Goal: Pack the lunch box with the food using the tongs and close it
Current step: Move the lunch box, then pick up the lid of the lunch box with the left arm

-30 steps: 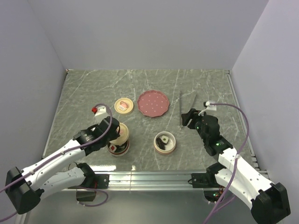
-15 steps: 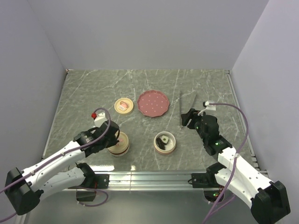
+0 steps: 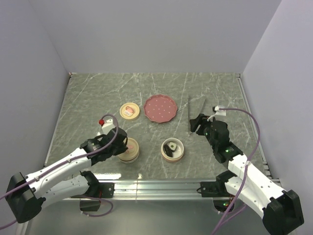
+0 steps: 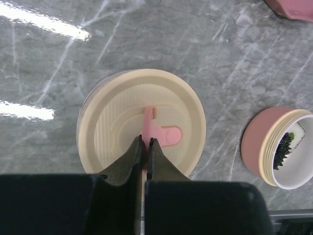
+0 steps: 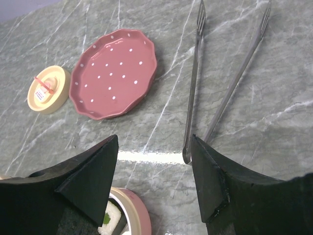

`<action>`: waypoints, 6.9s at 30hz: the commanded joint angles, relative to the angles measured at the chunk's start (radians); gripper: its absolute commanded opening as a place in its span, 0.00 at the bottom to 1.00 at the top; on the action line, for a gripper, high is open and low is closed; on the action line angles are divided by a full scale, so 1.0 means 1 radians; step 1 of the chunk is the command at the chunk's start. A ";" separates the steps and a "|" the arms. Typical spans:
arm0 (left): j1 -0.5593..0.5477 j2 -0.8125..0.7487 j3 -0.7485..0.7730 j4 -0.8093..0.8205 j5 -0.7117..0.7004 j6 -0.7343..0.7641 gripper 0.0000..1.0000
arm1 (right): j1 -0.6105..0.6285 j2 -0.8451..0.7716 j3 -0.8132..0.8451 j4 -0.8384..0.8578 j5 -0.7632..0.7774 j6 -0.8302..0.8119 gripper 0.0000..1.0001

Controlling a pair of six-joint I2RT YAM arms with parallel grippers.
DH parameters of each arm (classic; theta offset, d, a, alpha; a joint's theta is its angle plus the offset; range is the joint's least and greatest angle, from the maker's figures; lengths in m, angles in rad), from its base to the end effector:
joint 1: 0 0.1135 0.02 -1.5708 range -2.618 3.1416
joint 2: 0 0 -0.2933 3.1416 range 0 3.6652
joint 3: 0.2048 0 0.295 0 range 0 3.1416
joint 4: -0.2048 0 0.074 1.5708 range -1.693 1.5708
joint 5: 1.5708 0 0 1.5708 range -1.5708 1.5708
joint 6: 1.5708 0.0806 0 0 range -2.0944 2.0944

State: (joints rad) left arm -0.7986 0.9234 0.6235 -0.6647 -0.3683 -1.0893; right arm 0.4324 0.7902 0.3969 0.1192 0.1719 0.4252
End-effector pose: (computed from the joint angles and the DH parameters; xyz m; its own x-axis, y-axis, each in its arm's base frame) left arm 0.1755 -0.1386 0.1968 -0.7311 -0.4345 -0.5261 -0.2650 0.8913 -0.3679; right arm 0.2337 0.0927 0.2251 -0.3325 0.2942 -0.8960 -0.1385 0.9246 0.3549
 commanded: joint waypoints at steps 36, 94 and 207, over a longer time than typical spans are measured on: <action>-0.444 -0.046 -0.039 -0.050 -0.330 -0.319 0.29 | 0.019 0.000 -0.016 0.135 -0.282 -0.075 0.67; -0.479 -0.121 -0.183 -0.001 -0.325 -0.466 0.28 | 0.782 0.799 0.226 0.520 -0.437 -0.066 0.30; 0.256 0.626 0.344 0.757 -0.087 0.348 0.61 | 0.365 0.178 -0.079 0.534 -0.258 -0.174 0.58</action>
State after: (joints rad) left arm -0.5480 1.4940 0.9051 0.0696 -0.5377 -0.7631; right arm 0.8192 1.0016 0.3389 0.6533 -0.1032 0.2600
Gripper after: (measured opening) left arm 0.620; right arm 0.578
